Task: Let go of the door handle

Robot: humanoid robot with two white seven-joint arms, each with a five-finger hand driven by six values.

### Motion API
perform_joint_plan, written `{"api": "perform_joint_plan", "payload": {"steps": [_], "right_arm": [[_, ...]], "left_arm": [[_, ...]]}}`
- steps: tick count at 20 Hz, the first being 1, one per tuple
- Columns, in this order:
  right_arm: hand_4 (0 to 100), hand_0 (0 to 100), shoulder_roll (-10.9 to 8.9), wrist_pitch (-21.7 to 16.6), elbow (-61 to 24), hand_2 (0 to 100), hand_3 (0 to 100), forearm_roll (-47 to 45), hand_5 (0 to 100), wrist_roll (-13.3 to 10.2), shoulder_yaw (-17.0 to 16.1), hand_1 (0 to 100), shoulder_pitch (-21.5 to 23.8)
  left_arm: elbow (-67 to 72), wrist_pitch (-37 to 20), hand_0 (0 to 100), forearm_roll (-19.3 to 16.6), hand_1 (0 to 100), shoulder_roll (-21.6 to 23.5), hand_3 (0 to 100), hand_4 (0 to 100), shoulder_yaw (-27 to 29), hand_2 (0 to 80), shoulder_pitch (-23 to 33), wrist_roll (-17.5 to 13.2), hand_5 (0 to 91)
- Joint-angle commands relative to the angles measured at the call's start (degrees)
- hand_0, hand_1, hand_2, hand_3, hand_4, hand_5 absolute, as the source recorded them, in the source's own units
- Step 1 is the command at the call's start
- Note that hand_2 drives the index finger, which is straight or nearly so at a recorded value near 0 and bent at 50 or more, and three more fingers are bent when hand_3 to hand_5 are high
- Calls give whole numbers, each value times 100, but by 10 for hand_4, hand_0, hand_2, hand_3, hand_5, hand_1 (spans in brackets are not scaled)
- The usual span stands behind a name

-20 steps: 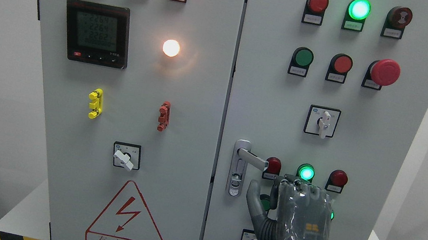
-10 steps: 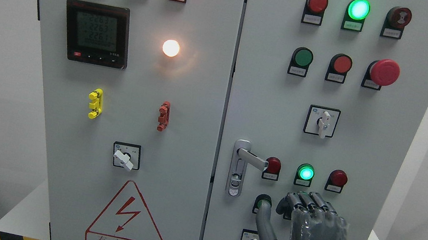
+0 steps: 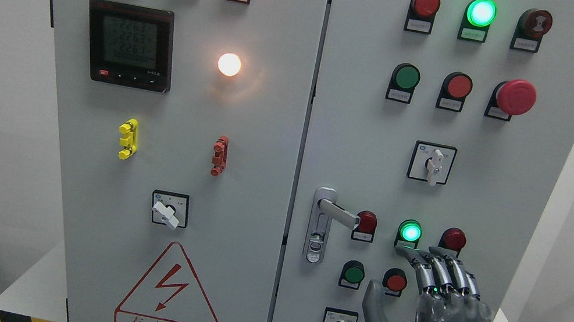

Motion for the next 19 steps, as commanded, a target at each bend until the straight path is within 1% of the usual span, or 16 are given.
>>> {"api": "perform_joint_plan", "payload": {"steps": [1, 11, 19], "right_arm": [[0, 525, 9, -80, -111, 43, 34, -68, 0, 12, -431, 112, 62], [5, 491, 17, -88, -111, 65, 52, -77, 0, 3, -431, 155, 123], [7, 489, 0, -97, -111, 61, 54, -226, 0, 12, -396, 160, 167]], "left_arm": [[141, 2, 120, -167, 389, 0, 0, 0, 13, 0, -88, 1, 0], [132, 2, 120, -167, 389, 0, 0, 0, 13, 0, -88, 1, 0], [141, 2, 120, -167, 389, 0, 0, 0, 13, 0, -88, 1, 0]]}}
